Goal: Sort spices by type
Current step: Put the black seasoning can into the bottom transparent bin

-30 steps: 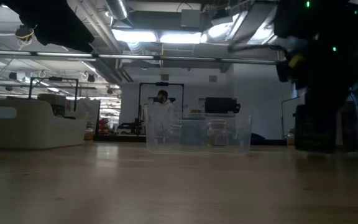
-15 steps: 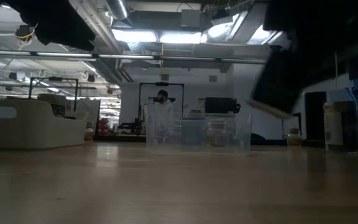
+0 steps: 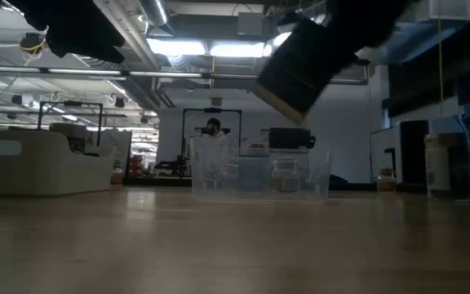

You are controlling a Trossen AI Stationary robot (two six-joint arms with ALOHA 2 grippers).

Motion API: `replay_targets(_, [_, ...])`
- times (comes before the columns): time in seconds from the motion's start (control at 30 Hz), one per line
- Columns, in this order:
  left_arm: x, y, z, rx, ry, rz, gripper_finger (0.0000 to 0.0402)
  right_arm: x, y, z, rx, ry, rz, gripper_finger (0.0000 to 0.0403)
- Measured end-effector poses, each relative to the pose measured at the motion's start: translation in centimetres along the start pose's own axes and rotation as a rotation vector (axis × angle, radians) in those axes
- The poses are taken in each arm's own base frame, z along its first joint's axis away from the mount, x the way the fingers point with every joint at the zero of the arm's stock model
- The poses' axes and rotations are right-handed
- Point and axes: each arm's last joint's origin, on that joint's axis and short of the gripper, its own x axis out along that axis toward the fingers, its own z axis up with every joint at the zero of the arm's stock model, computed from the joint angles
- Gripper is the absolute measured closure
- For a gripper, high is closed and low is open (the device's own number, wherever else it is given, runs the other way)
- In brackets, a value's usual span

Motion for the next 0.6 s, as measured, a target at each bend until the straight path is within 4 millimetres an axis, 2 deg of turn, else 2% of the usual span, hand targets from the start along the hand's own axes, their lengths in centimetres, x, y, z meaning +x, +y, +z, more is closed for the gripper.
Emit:
replay_targets(0.3, [0.0,0.0,0.0,0.0,0.0,0.0,0.0192,2.2,-0.6,4.7,-0.071,0.1,-0.03,0.028])
replay_targets(0.43, [-0.1,0.0,-0.1,0.004,0.002,-0.003,0.0192,3.9,-1.1,5.4,-0.073,0.187,-0.018,0.0279])
replay_targets(0.6, [-0.3,-0.2,-0.2,0.01,0.002,-0.017,0.0192,6.1,-1.5,5.1,-0.052,0.273,0.015,0.0278])
